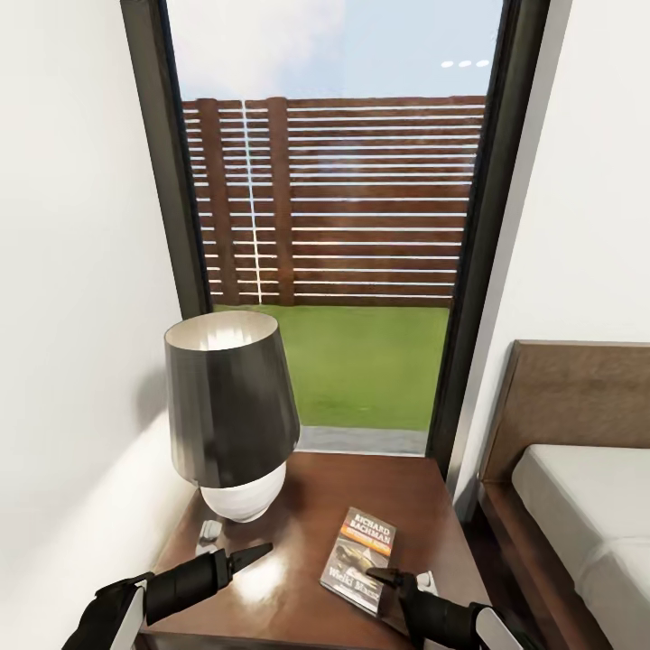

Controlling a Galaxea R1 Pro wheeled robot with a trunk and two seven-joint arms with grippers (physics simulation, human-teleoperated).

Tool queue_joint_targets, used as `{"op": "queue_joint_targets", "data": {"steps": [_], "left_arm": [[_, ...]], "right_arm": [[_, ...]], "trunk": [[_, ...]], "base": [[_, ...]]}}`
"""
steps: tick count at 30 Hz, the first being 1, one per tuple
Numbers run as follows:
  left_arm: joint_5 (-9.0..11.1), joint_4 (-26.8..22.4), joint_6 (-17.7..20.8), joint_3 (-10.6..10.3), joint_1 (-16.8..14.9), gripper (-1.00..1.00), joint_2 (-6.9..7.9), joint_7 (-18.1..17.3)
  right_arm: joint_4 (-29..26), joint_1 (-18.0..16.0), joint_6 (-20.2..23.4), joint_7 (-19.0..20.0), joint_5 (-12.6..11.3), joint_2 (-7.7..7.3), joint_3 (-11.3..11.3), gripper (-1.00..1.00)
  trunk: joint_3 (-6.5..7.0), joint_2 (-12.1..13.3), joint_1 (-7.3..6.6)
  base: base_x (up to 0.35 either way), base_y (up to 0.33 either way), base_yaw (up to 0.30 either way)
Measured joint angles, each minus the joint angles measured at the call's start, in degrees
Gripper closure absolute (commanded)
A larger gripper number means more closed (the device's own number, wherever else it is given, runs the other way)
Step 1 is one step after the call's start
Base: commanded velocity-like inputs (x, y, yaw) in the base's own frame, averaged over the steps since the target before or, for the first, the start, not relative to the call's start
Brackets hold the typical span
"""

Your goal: In the bedroom, move the book from the bed onto either nightstand, and place the two sandals side by side next to the bed.

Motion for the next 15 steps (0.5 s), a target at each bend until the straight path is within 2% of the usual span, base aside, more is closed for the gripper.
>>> {"op": "queue_joint_targets", "data": {"steps": [9,15], "left_arm": [[0.0,0.0,0.0,0.0,0.0,-1.0,0.0,-0.01],[0.0,0.0,0.0,0.0,0.0,-1.0,0.0,0.04]], "right_arm": [[0.0,0.0,0.0,0.04,-0.03,0.02,0.0,-1.0],[0.0,0.0,0.0,0.04,-0.01,0.02,0.0,-1.0]], "trunk": [[0.0,0.0,0.0],[0.0,0.0,0.03]], "base": [[-0.009,0.0,0.0],[-0.266,0.0,0.0]]}}
